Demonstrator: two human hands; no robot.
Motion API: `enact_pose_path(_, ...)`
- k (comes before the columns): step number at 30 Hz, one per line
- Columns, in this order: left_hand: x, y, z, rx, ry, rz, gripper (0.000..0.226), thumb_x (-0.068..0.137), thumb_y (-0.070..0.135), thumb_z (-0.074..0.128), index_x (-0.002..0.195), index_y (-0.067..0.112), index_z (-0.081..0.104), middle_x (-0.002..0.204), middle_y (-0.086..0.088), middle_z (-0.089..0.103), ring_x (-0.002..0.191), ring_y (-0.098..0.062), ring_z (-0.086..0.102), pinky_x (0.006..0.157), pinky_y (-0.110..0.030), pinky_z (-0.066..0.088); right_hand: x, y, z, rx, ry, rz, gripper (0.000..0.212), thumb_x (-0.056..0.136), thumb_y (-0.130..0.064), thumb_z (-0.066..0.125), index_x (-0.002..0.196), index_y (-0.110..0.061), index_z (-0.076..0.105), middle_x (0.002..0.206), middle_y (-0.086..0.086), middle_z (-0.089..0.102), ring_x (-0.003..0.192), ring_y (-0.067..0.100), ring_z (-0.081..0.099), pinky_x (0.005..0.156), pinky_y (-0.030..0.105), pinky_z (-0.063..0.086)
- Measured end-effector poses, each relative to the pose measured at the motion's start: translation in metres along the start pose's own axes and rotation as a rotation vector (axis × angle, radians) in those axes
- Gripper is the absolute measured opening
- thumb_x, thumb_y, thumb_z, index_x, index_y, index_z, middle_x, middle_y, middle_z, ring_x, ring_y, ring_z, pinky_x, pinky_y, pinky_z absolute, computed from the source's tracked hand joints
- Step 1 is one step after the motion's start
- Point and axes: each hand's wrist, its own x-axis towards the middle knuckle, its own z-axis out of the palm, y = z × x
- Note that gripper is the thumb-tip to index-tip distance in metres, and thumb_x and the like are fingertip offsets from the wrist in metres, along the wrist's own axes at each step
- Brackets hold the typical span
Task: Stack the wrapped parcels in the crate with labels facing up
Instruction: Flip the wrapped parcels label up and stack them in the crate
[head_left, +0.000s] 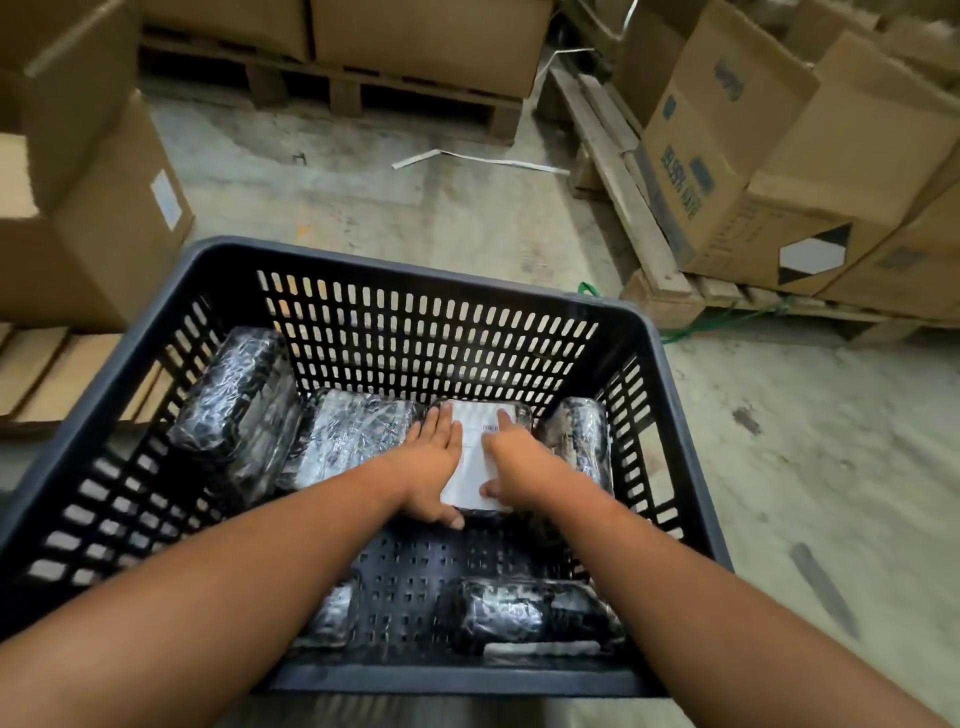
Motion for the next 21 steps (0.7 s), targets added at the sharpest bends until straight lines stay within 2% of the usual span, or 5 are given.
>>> enact_pose_path(5, -0.002, 0.001, -0.003, 0.011, -0.002, 0.001, 0.134, 0.079, 0.055, 0.075, 0.149, 0.001, -0.026, 0.148, -0.022, -0.041, 0.143, -0.038, -0.030, 0.111, -0.040, -0.015, -0.023, 0.015, -0.056, -0.049, 0.526, 0.092, 0.038, 0.093, -0.029, 0.074, 0.130, -0.023, 0.067, 0.129, 0.005, 0.068, 0.099, 0.025, 0.071, 0.082, 0.043, 0.060)
enact_pose_path(8, -0.003, 0.001, -0.005, 0.017, -0.018, 0.015, 0.134, 0.079, 0.053, 0.076, 0.148, 0.002, -0.026, 0.148, -0.020, -0.041, 0.142, -0.037, -0.031, 0.112, -0.040, -0.015, -0.044, 0.029, -0.067, -0.183, 0.366, 0.288, 0.024, 0.093, -0.022, 0.067, 0.109, -0.005, 0.065, 0.119, 0.019, 0.059, 0.096, 0.036, 0.064, 0.077, 0.041, 0.052)
enact_pose_path(11, -0.002, -0.003, -0.008, 0.010, -0.038, 0.031, 0.133, 0.078, 0.050, 0.078, 0.149, 0.005, -0.026, 0.149, -0.017, -0.040, 0.142, -0.034, -0.030, 0.115, -0.042, -0.013, -0.057, 0.028, -0.057, -0.269, 0.147, 0.253, 0.027, 0.094, -0.033, 0.068, 0.089, -0.007, 0.064, 0.113, 0.015, 0.060, 0.111, 0.034, 0.057, 0.102, 0.046, 0.048)
enact_pose_path(16, -0.002, -0.006, -0.007, 0.026, -0.024, 0.031, 0.133, 0.076, 0.050, 0.079, 0.151, 0.009, -0.023, 0.152, -0.013, -0.037, 0.145, -0.032, -0.026, 0.120, -0.046, -0.007, -0.059, 0.026, -0.047, 0.203, 0.173, 0.221, 0.089, 0.081, -0.053, 0.081, 0.154, -0.023, 0.040, 0.144, 0.016, 0.034, 0.129, 0.038, 0.049, 0.113, 0.048, 0.044)
enact_pose_path(21, -0.001, -0.008, -0.008, 0.064, -0.031, 0.038, 0.133, 0.076, 0.057, 0.076, 0.150, 0.013, -0.026, 0.151, -0.012, -0.040, 0.145, -0.032, -0.026, 0.123, -0.051, 0.000, -0.051, 0.028, -0.026, 0.407, 0.097, 0.197, 0.086, 0.098, -0.055, 0.057, 0.163, -0.042, 0.003, 0.156, 0.018, 0.046, 0.129, 0.035, 0.056, 0.111, 0.041, 0.045)
